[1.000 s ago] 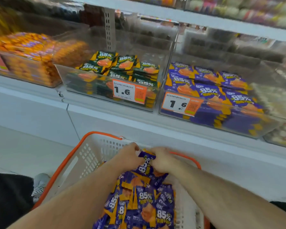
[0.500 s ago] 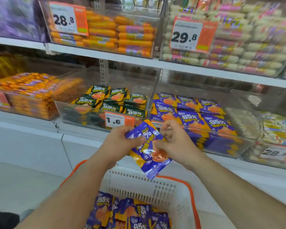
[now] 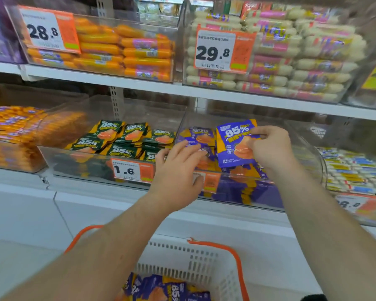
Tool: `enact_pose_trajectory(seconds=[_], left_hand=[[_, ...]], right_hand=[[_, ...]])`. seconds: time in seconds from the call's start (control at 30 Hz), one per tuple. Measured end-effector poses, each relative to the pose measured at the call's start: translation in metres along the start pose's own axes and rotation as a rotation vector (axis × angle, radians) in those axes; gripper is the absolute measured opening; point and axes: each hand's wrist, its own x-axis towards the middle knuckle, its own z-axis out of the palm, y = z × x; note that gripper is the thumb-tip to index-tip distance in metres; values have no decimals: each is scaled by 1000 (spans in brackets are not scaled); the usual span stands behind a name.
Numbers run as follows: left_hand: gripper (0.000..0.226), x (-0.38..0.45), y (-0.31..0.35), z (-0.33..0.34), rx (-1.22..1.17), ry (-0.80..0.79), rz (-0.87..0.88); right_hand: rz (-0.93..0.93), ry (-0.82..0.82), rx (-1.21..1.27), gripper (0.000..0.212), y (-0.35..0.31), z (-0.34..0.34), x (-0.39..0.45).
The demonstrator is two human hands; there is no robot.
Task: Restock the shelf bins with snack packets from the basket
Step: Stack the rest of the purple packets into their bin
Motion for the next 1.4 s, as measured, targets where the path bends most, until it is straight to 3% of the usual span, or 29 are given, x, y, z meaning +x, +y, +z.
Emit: enact_pose_trajectory(seconds=[0.1,0.3,0.53,0.67,0.77,0.83,0.9,0.93,1.0,1.1,1.17,1.23,1.33,1.4], left_hand=[[61,-8,-1,17,36,-114,-19],[62,-22,-3,27,32,-51,-17],[61,-22,-1,26,11,-87,-30],[62,-22,-1,25,-7,-79,-48],[59,-27,2,23,-7,14,-15],[51,-39,3,21,-31,139,34],[42,-57,0,21,-70,170,33],[39,-71,-4,23,-92,125,12],[30,-101,-17,32,-136,-33,-53],[13,-142,-35,42,-211,-396,-240],[11,-160,-42,44,-219,-691,-399],[26,-174,-47,46,-201,-890,-506],[32,-191,-53,51,-255,-992,-609],[34,-200,-58,55,-272,-1039,-639]], right_hand=[[13,-31,-158,21,21,7,15],[-3,-129,-587,21,31,11,11],[3,-200,-774,22,34,16,9],[20,-223,-816,7,35,17,9],[15,-175,-804,19,37,18,6],[-251,84,-677,32,36,21,-8],[-728,296,-463,36,28,31,-36],[-895,258,-388,32,27,41,-53],[-1060,8,-303,26,37,67,-88],[-1030,-399,-353,25,76,106,-134],[-877,-708,-554,22,110,126,-153],[-616,-991,-819,21,139,142,-164],[-265,-1182,-1074,22,196,160,-186],[-92,-1256,-1147,39,237,169,-204]])
